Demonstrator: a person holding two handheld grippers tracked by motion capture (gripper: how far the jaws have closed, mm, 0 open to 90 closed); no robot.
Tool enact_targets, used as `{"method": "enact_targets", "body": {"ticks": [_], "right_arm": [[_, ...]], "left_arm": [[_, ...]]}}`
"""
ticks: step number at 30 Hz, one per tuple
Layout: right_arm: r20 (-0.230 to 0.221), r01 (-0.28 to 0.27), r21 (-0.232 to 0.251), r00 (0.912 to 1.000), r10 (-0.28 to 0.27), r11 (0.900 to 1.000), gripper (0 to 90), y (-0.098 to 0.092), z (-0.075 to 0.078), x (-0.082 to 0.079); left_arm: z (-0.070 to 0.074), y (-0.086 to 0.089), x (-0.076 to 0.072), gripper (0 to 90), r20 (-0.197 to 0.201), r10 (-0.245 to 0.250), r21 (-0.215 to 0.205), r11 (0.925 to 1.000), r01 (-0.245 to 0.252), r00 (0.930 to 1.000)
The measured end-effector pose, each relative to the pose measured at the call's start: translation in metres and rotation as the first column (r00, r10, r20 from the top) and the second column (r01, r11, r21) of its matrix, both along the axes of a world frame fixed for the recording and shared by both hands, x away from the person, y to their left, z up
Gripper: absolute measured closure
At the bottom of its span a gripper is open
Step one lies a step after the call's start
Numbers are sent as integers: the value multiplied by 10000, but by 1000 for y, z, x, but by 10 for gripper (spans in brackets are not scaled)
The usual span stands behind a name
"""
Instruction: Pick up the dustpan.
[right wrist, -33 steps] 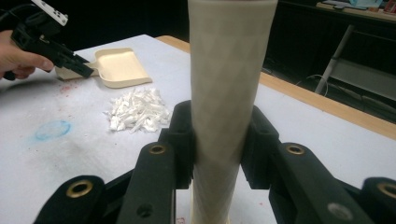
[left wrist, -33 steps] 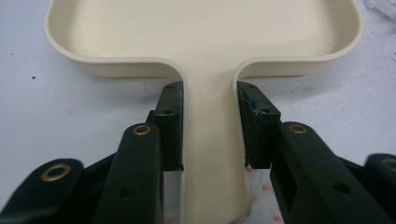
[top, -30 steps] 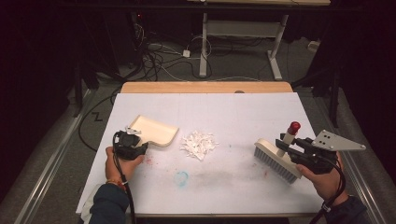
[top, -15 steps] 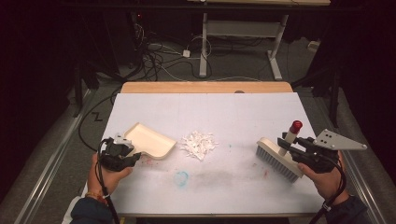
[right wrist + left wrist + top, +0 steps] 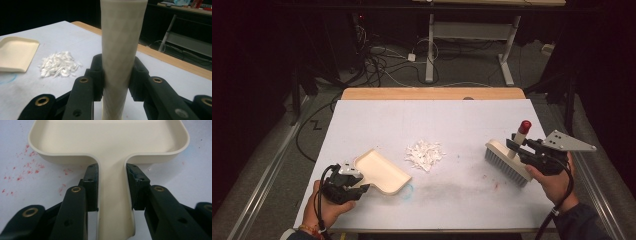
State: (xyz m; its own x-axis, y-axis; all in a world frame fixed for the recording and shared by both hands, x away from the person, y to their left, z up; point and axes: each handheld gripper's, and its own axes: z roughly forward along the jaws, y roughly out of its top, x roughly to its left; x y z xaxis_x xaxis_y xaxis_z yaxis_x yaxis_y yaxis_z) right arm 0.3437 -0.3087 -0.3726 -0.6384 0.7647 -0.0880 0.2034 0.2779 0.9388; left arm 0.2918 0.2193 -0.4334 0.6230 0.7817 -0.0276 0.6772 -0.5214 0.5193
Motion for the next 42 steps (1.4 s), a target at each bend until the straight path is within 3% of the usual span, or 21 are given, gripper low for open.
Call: {"method": "enact_targets", "body": {"ticks": [7, 9, 18, 26, 31, 42], "right_arm": [[54, 267, -212, 9996, -266, 9994, 702, 15, 1, 29], [201, 476, -238, 9987, -472, 9986, 701, 22, 5, 46], [151, 1119, -446, 9937, -1114, 9927, 702, 37, 9, 90], [92, 1379, -403, 9904, -1376, 9896, 702, 54, 3, 111], [264, 1539, -933, 9880, -1521, 9837, 702, 68, 2, 120], [308, 1572, -843, 9874, -1551, 9840, 702, 90, -2, 135]], "left_arm": [[-1, -3, -1, 631, -16, -380, 226, 9990, 381, 9993], [0, -4, -2, 630, -40, -551, 263, 9981, 552, 9985], [3, -22, -6, 630, -29, -1209, 566, 9911, 1208, 9927], [-1, -26, -3, 629, -127, -1320, 716, 9886, 1326, 9912], [-3, -26, -2, 628, -142, -1360, 651, 9885, 1366, 9906], [-7, -23, -1, 629, -240, -1376, 496, 9891, 1387, 9902]]}}
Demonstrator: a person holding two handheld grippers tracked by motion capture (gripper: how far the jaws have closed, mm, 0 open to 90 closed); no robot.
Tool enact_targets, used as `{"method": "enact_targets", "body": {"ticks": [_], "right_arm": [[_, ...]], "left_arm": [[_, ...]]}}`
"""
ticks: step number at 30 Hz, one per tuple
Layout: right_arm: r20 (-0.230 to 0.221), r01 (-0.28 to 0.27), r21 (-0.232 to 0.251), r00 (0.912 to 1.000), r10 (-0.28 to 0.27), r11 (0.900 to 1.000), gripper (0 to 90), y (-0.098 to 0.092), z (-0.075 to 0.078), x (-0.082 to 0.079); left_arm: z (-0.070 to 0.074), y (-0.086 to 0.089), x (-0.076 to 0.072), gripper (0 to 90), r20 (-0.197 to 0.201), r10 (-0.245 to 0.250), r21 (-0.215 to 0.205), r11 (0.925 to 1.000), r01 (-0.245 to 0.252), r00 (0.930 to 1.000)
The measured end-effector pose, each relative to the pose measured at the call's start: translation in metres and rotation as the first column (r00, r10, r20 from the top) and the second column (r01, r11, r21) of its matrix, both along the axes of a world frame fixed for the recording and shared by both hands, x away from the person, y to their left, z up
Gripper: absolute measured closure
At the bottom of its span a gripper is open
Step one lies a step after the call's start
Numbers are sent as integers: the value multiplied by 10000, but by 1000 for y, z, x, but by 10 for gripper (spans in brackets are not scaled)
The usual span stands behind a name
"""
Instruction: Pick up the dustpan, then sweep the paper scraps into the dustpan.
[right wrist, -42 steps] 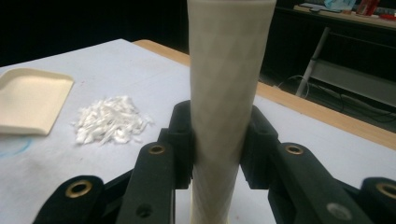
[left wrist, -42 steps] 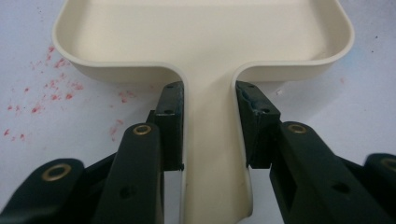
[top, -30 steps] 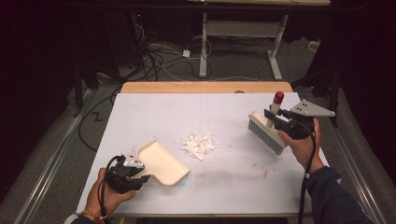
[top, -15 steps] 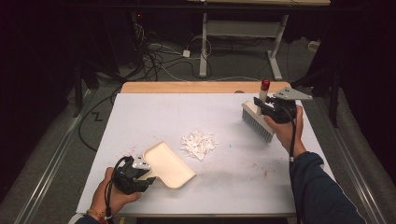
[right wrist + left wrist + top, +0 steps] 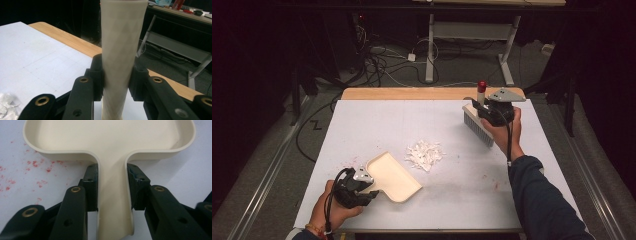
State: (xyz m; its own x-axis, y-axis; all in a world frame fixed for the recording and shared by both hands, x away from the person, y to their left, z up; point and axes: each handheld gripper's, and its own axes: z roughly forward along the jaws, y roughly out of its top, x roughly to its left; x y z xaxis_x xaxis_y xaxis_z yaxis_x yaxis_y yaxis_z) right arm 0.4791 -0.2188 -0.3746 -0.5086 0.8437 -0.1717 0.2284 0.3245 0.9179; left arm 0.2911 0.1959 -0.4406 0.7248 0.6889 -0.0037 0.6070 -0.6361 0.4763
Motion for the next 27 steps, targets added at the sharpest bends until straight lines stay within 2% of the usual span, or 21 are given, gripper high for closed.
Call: {"method": "enact_targets", "body": {"ticks": [16, 27], "right_arm": [[16, -8, -224, 10000, 8, 9997, 702, 16, -5, 0], [-29, -382, -313, 9993, 381, 9988, 702, 29, -9, -3]], "left_arm": [[-4, -1, 1, 629, -145, 13, 98, 10000, -12, 9999], [-6, 0, 1, 629, -206, 20, 92, 10000, -18, 9998]]}}
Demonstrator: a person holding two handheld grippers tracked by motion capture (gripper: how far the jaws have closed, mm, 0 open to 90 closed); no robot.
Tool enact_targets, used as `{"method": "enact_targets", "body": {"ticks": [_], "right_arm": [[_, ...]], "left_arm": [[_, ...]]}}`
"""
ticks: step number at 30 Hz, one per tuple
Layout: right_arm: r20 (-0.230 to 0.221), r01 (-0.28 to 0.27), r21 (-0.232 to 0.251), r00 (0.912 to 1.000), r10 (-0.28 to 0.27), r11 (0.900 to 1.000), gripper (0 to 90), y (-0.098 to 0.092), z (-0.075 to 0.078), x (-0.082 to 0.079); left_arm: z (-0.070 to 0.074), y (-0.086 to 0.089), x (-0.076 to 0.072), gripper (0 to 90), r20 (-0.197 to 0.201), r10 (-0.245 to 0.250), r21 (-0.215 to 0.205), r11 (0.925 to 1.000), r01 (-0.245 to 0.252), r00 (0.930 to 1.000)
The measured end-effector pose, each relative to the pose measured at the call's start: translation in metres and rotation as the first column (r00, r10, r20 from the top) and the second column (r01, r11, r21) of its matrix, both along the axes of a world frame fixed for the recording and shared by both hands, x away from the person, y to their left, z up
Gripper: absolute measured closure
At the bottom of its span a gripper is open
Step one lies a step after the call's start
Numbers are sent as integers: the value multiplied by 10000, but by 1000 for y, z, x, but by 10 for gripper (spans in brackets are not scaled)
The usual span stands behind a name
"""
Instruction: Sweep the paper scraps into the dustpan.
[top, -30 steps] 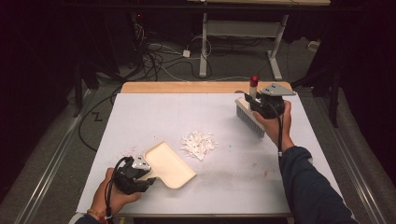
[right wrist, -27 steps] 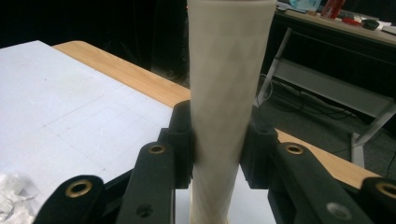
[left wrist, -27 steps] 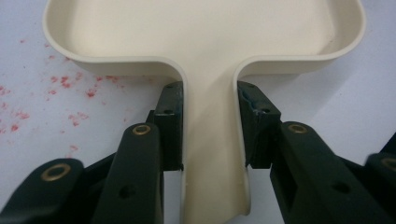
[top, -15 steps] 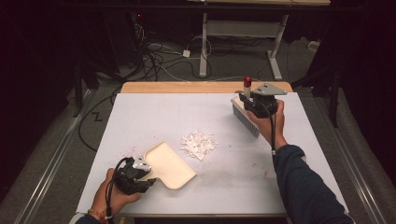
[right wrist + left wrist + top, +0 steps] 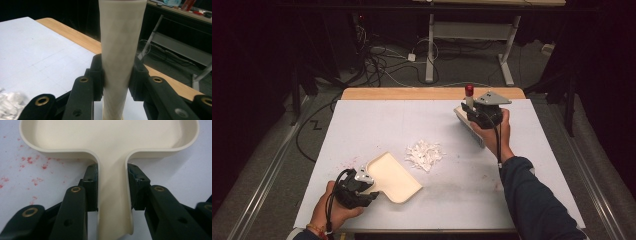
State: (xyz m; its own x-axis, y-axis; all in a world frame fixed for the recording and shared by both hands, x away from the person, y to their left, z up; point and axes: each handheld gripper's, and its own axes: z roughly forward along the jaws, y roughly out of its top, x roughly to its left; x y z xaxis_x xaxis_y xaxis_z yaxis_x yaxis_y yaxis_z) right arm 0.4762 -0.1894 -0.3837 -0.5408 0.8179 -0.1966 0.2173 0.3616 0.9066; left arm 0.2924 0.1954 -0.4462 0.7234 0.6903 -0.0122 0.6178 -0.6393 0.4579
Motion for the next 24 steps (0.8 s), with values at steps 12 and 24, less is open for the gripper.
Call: {"method": "enact_targets", "body": {"ticks": [12, 24], "right_arm": [[-102, -900, 391, 9958, 905, 9952, 700, 17, -3, -16], [42, -1910, 1231, 9814, 1919, 9738, 700, 53, -8, -37]], "left_arm": [[-1, -3, 8, 629, -269, -31, 66, 10000, 33, 9996], [-4, -2, 20, 629, -688, -17, 32, 10000, 19, 9976]]}}
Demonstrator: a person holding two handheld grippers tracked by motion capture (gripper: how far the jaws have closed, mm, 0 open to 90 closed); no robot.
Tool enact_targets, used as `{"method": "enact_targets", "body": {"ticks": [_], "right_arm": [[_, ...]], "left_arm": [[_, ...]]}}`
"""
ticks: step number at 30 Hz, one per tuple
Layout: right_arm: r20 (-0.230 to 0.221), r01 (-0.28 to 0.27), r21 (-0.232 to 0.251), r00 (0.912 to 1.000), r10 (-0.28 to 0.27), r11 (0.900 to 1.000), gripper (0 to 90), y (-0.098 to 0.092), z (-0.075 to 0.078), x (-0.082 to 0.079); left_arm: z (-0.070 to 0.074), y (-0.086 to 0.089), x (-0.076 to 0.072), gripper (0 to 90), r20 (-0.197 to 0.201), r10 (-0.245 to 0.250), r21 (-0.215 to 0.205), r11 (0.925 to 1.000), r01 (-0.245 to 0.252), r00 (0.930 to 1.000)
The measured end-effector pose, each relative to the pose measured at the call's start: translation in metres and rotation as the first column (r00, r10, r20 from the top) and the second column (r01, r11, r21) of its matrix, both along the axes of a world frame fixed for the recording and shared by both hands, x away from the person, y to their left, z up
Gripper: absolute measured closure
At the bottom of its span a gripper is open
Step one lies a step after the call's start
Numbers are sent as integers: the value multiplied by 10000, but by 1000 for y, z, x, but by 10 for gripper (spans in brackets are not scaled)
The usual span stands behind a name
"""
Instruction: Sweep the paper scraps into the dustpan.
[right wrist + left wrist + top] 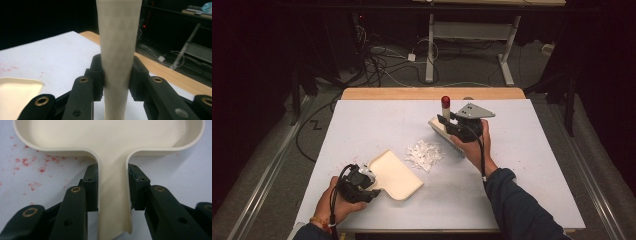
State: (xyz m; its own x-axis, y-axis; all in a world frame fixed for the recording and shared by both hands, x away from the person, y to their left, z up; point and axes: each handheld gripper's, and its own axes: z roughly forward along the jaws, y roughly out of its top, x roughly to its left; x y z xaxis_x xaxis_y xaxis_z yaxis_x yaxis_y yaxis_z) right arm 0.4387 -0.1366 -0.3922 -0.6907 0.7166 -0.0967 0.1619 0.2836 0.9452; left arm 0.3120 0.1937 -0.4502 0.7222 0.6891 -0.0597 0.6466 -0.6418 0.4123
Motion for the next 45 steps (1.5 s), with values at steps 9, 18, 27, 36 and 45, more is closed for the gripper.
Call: {"method": "enact_targets", "body": {"ticks": [9, 18, 27, 36, 45], "right_arm": [[14, -601, 249, 9982, 601, 9979, 698, 19, -3, -13], [-125, -691, 818, 9974, 703, 9943, 700, 23, -4, -14], [-116, -887, 832, 9959, 900, 9926, 699, 36, -6, -18], [-94, -1396, 843, 9900, 1409, 9866, 700, 60, -6, -34], [-169, -2114, 726, 9769, 2131, 9747, 701, 96, -4, -54]], "left_arm": [[3, 3, 6, 629, -210, -38, -58, 10000, 37, 9998], [5, -5, 14, 629, -466, -259, 861, 9958, 299, 9986], [3, -7, 19, 628, -550, -335, 980, 9944, 388, 9979], [2, -10, 20, 628, -553, -352, 1055, 9936, 409, 9978], [1, -14, 19, 627, -553, -272, 994, 9945, 327, 9981]]}}
